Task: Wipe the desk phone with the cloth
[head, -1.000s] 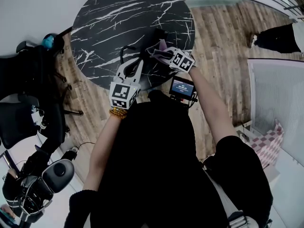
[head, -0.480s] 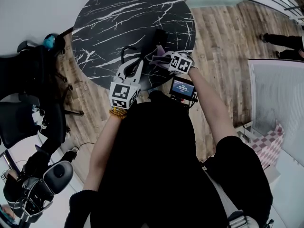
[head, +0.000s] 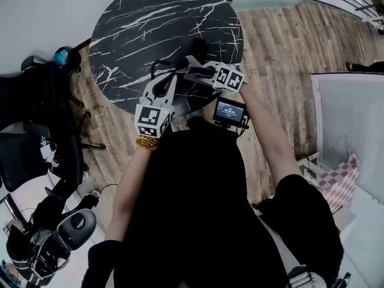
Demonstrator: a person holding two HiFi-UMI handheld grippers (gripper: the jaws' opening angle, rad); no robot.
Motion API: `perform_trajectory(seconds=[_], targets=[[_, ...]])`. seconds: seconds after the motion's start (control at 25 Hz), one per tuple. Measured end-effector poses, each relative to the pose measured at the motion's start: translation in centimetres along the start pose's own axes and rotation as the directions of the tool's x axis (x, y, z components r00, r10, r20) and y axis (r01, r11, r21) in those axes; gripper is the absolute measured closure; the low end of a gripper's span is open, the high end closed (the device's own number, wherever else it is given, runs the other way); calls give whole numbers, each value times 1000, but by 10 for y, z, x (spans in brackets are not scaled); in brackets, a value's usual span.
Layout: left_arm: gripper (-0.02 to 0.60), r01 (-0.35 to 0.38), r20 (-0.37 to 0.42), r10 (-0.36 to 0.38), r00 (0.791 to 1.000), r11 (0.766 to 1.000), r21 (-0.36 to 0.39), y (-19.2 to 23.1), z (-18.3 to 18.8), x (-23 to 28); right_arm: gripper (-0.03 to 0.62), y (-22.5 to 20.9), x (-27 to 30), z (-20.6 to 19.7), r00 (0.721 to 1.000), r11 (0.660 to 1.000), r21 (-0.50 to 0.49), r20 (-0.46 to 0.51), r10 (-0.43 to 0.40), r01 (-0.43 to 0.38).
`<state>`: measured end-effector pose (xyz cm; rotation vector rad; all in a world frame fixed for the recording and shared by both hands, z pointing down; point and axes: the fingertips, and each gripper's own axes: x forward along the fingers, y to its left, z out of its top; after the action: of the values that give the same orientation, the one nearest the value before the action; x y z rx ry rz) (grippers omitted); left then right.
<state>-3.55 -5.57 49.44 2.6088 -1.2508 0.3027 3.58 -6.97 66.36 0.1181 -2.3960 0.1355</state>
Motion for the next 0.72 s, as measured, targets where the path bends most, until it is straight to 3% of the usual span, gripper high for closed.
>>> perform_trajectory(seconds=[0.24, 0.4, 0.56, 0.72], targets=[[565, 12, 40, -13, 999, 1000, 27, -2, 21, 9, 531, -21, -57, 63, 971, 984, -22, 166, -170, 177], [565, 16, 95, -23, 995, 997, 74, -9, 47, 11, 531, -30, -107, 101, 897, 935, -15, 288, -335, 354], [565, 6, 159, -24, 987, 993, 115, -14, 75, 9, 531, -26, -164, 137, 769, 853, 34, 414, -487, 521], [565, -9, 220, -25, 975, 988, 151, -23, 100, 3, 531, -4, -227, 173, 570, 753, 165, 557, -604, 637]])
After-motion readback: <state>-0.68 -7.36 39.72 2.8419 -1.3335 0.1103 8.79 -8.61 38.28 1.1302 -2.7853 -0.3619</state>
